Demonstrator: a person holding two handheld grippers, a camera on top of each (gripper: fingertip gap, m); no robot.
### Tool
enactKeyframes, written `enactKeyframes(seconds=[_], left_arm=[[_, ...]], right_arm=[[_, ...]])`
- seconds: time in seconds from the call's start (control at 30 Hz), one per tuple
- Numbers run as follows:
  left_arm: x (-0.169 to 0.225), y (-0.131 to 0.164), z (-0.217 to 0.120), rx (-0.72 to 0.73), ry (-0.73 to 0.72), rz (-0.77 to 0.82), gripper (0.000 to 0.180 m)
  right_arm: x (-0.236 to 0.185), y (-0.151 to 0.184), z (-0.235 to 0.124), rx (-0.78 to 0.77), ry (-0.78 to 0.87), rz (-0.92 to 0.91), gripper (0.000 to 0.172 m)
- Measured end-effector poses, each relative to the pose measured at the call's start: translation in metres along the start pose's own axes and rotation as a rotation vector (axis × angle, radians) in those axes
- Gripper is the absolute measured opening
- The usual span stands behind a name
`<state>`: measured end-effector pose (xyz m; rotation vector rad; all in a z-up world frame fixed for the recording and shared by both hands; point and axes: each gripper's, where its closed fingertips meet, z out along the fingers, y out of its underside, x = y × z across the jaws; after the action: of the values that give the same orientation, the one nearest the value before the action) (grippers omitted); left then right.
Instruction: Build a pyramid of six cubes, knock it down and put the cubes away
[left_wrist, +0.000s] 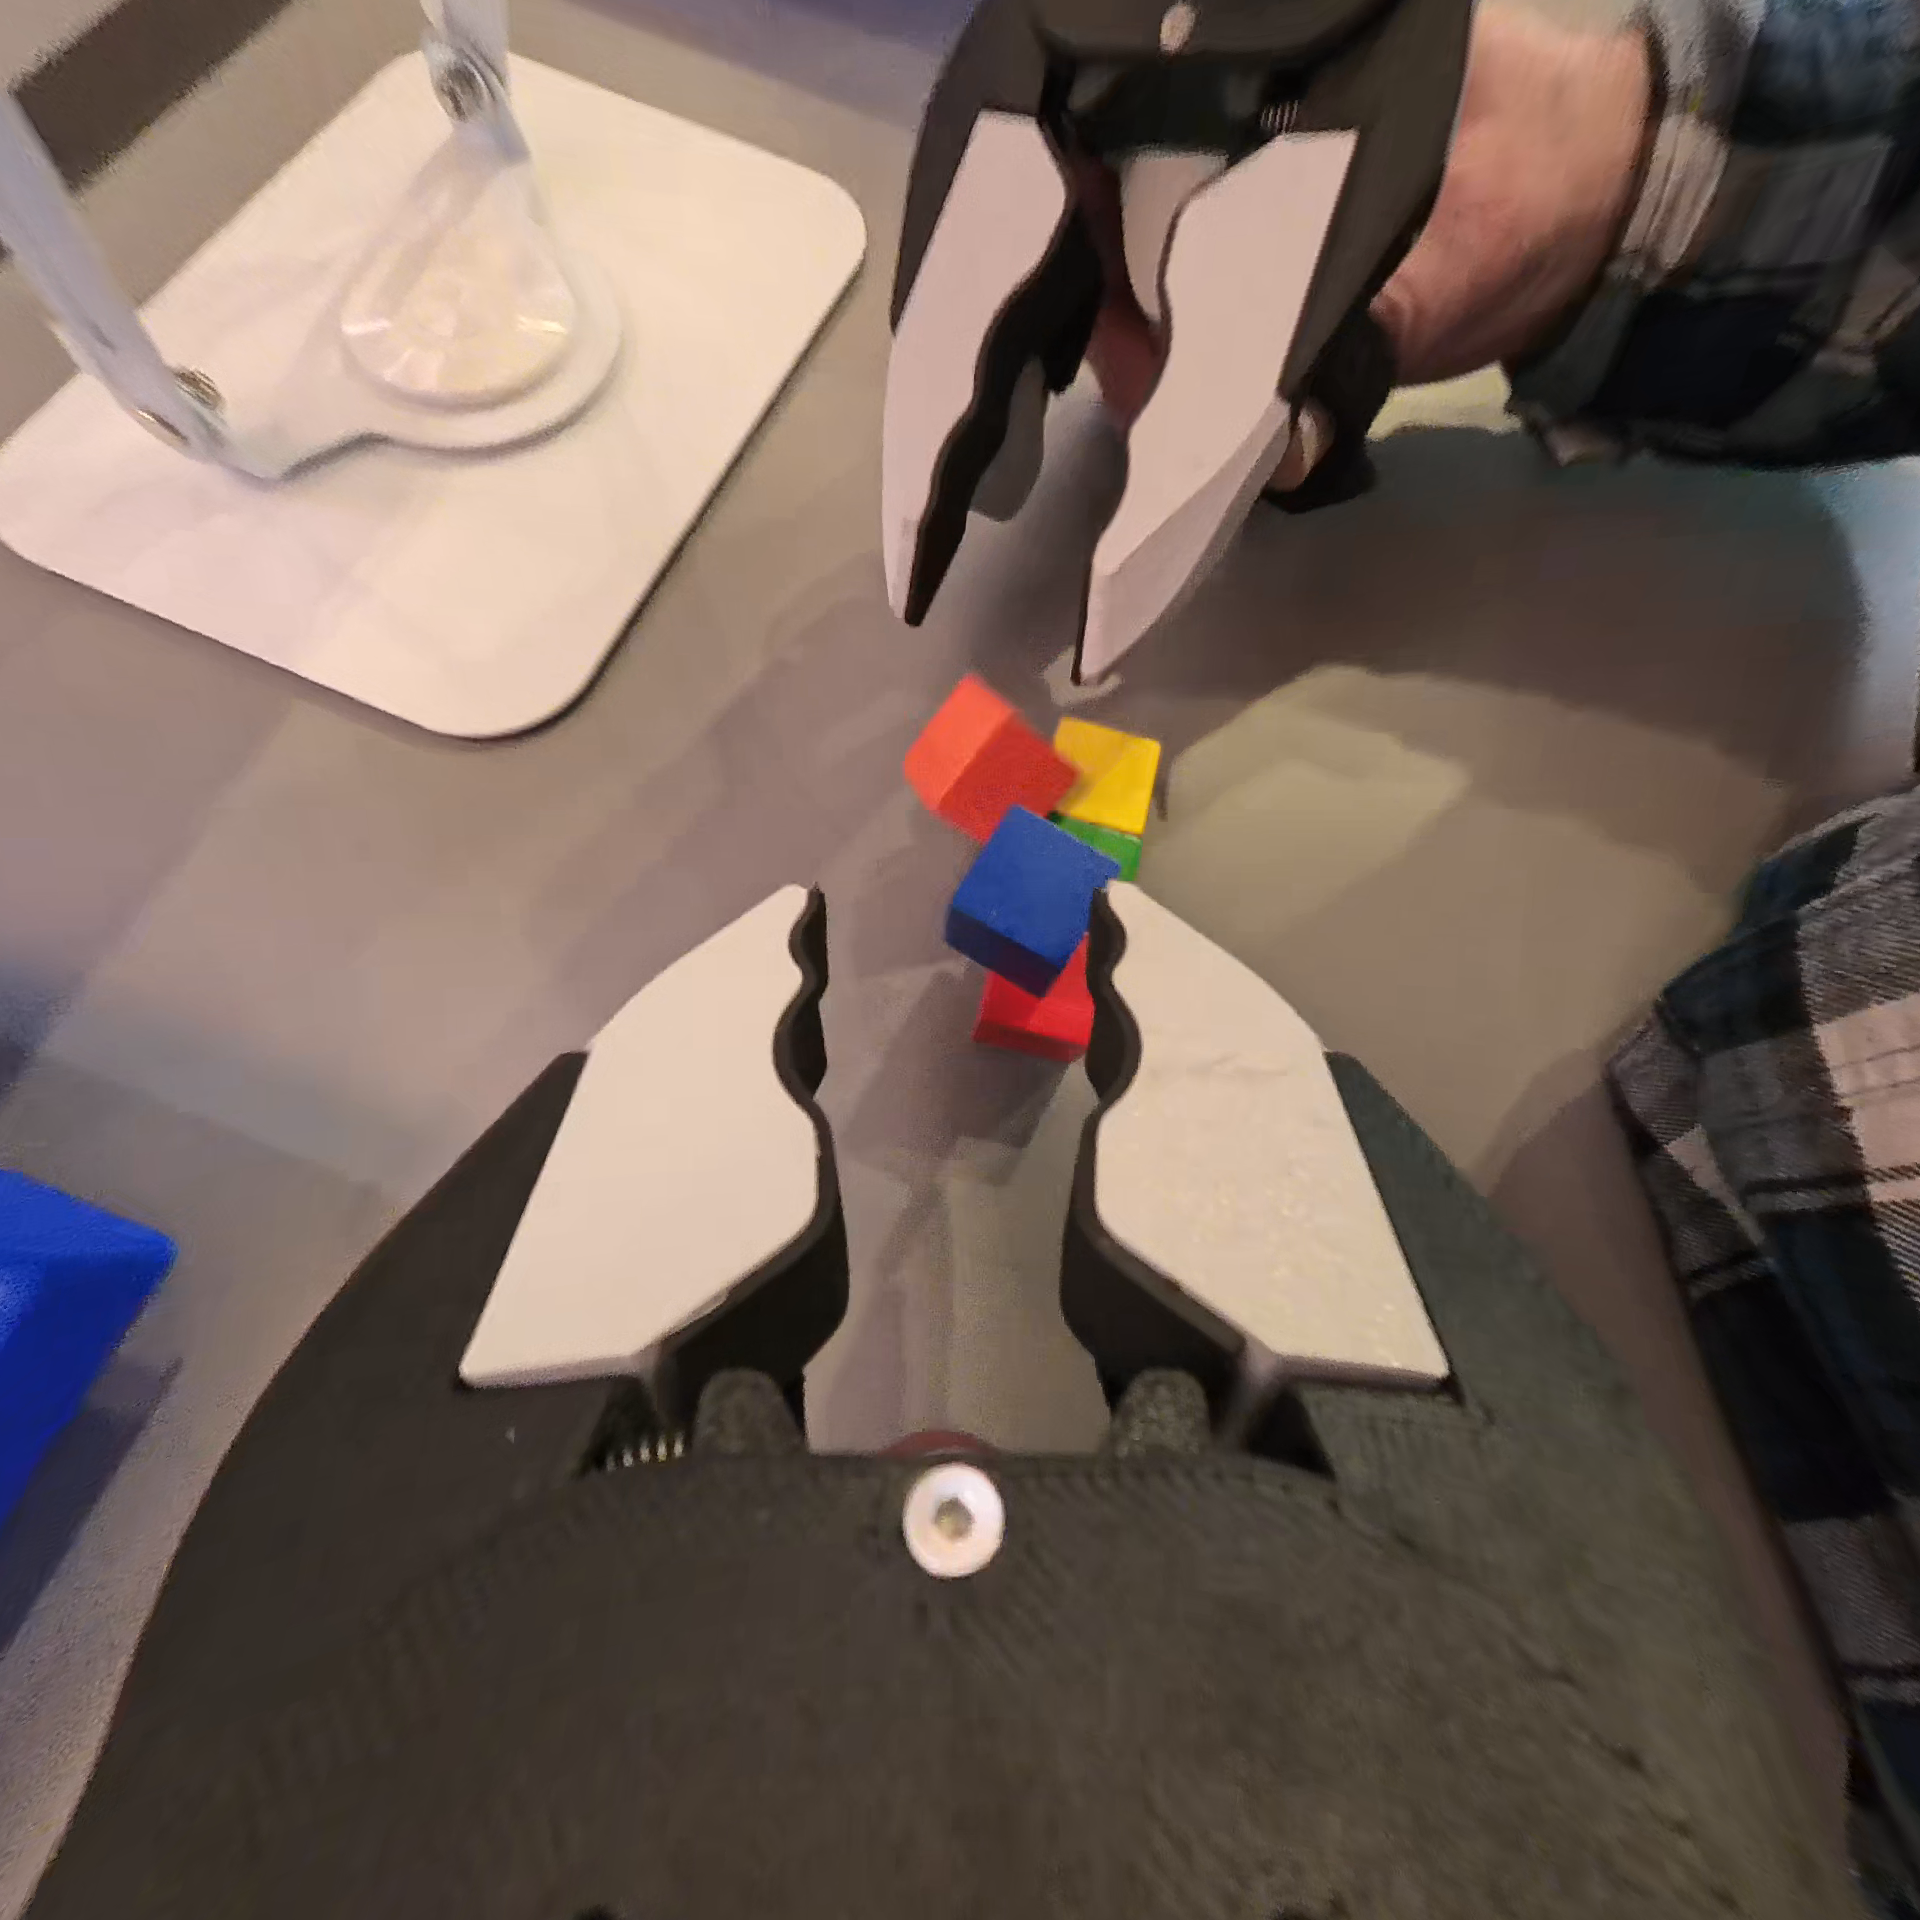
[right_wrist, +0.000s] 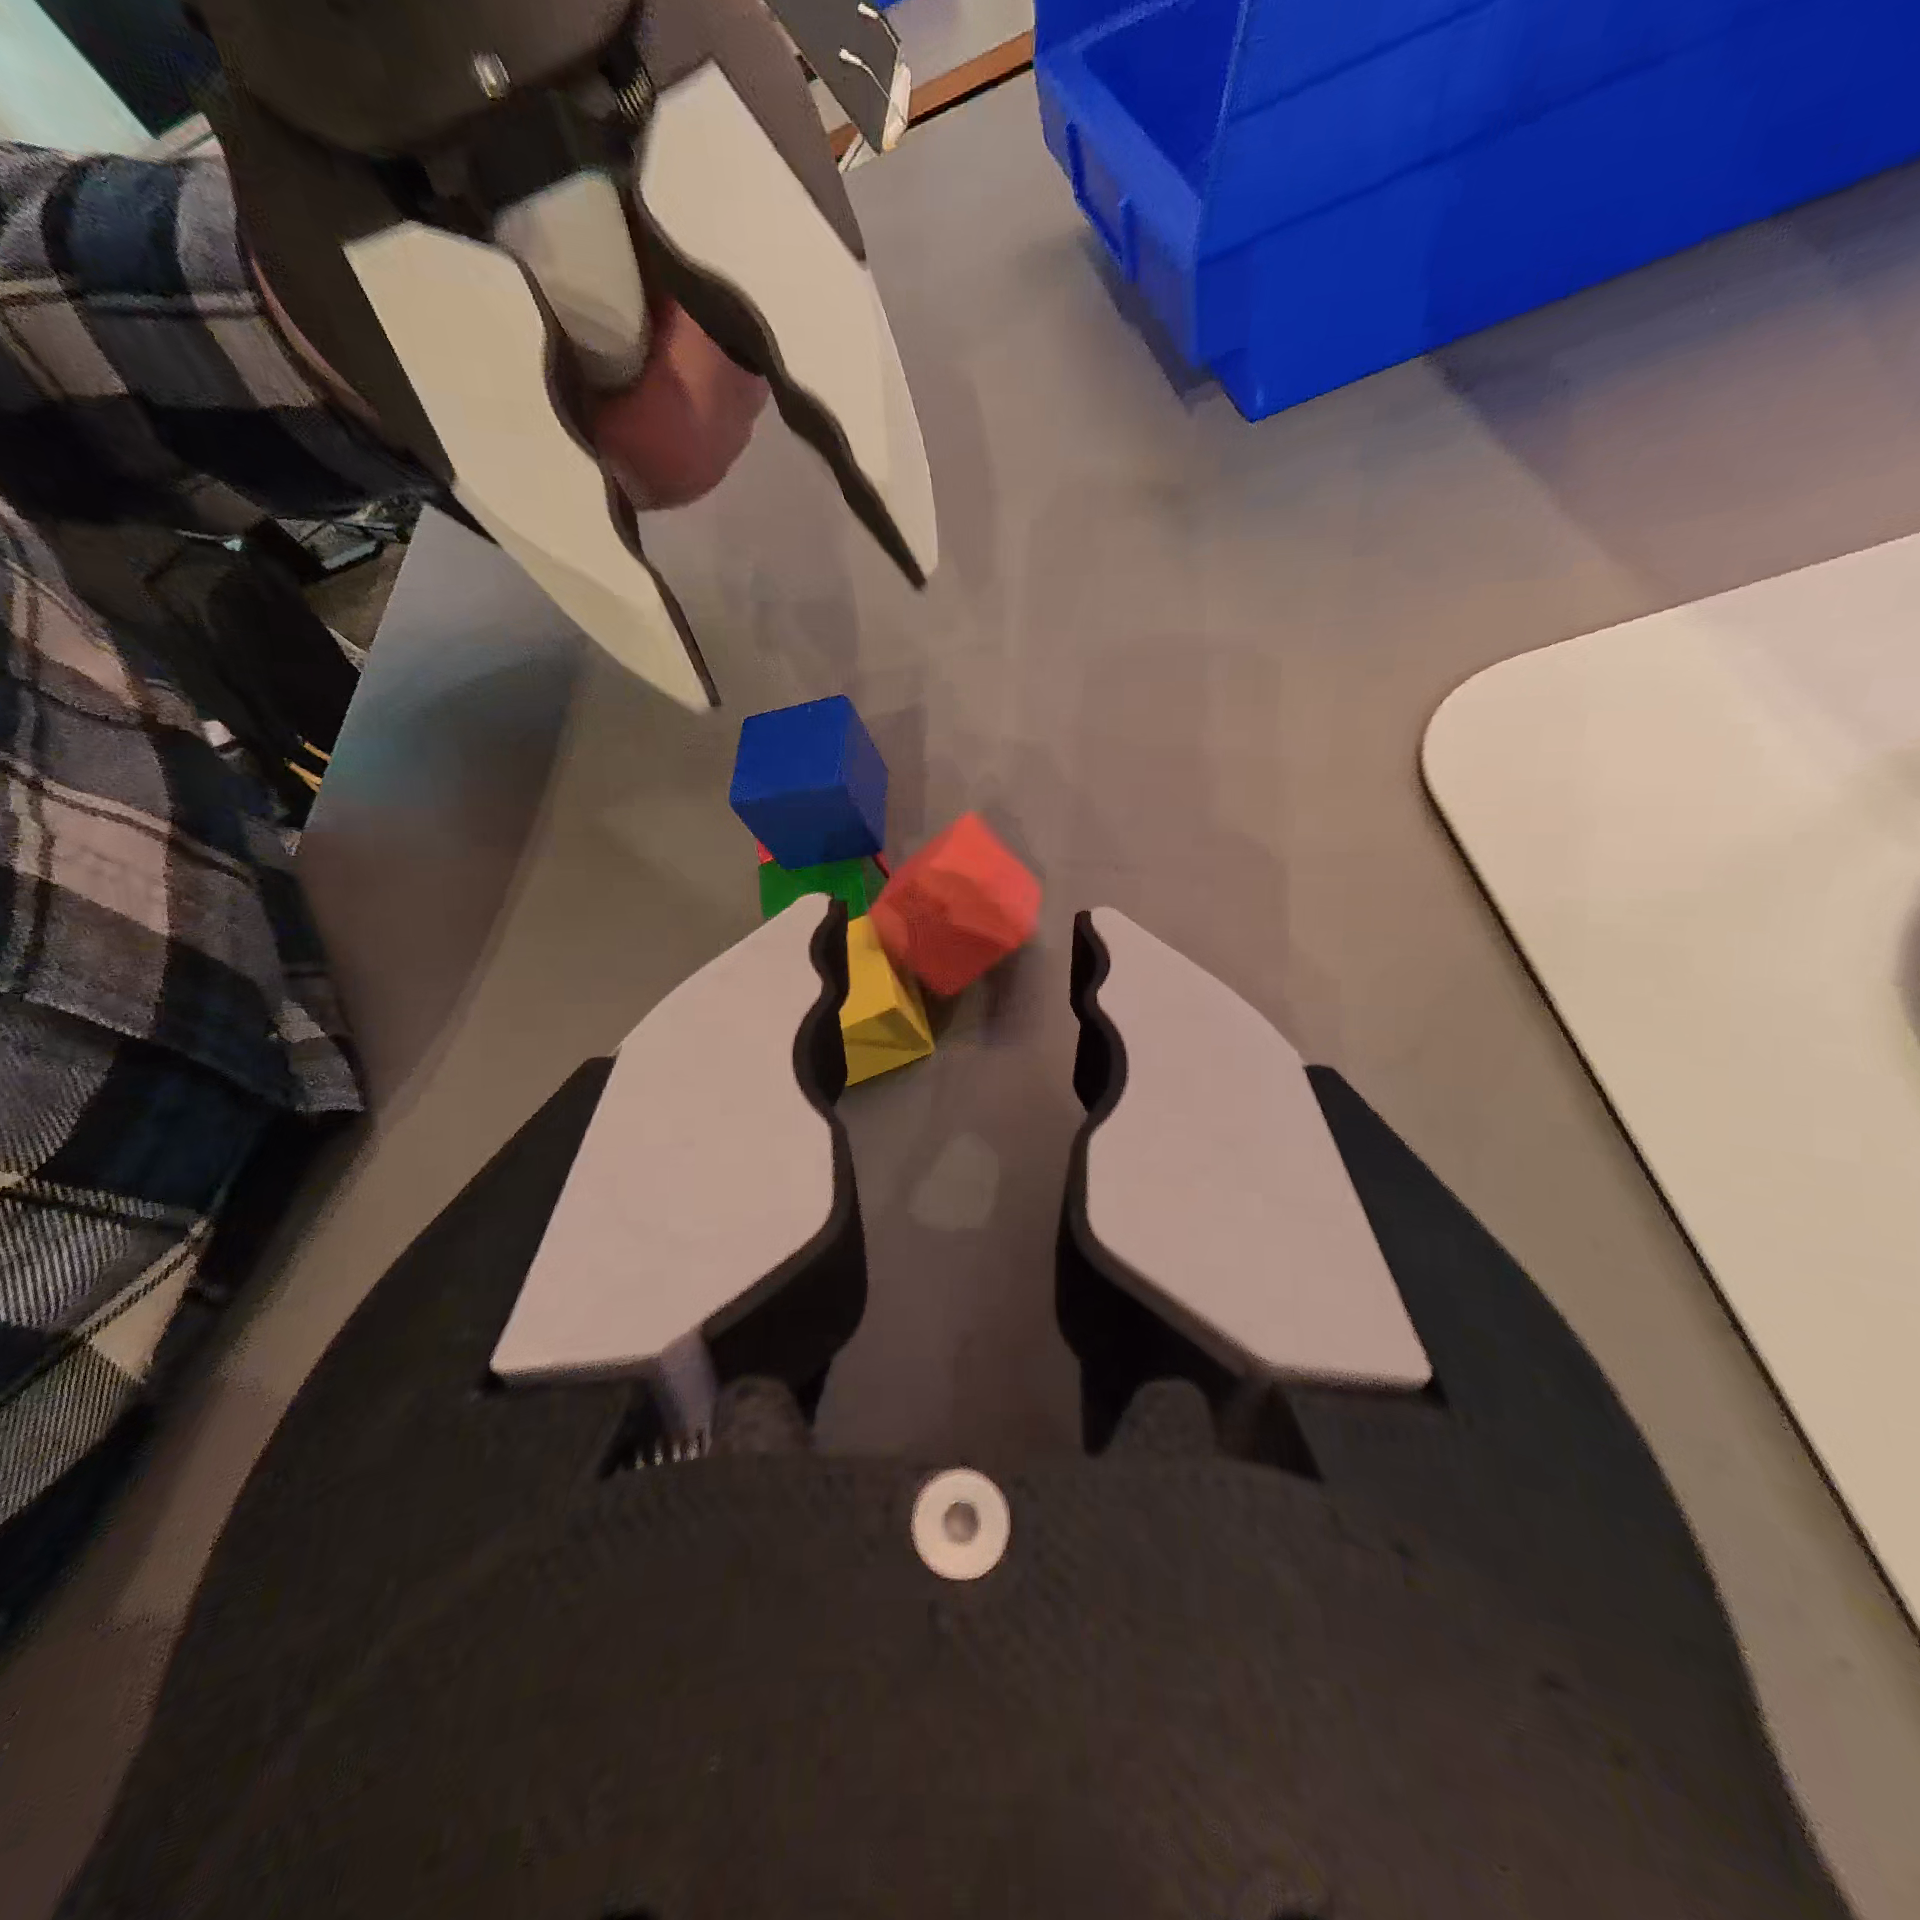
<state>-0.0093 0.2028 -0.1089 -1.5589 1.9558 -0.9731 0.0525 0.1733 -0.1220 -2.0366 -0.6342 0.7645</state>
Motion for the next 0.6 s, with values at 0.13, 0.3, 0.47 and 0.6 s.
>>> enactKeyframes(seconds=[0.13,0.3,0.47,0.6], left_arm=[[-0.027,-0.021,-0.029,0.058,-0.101,-0.021,0.042],[-0.098,-0.035,-0.083,0.015,-0.305,0.057,0.041],[-0.184,-0.029,-0.113,-0.108,-0.426,0.107,0.045],[-0.201,-0.031,-0.120,-0.126,-0.429,0.114,0.043]], right_arm=[[0.001,0.003,0.002,-0.022,0.013,0.002,0.040],[0.002,0.006,0.005,-0.050,0.022,0.002,0.039],[0.006,0.005,0.005,-0.039,0.043,0.024,0.036],[0.011,0.005,0.001,-0.026,0.086,0.054,0.035]])
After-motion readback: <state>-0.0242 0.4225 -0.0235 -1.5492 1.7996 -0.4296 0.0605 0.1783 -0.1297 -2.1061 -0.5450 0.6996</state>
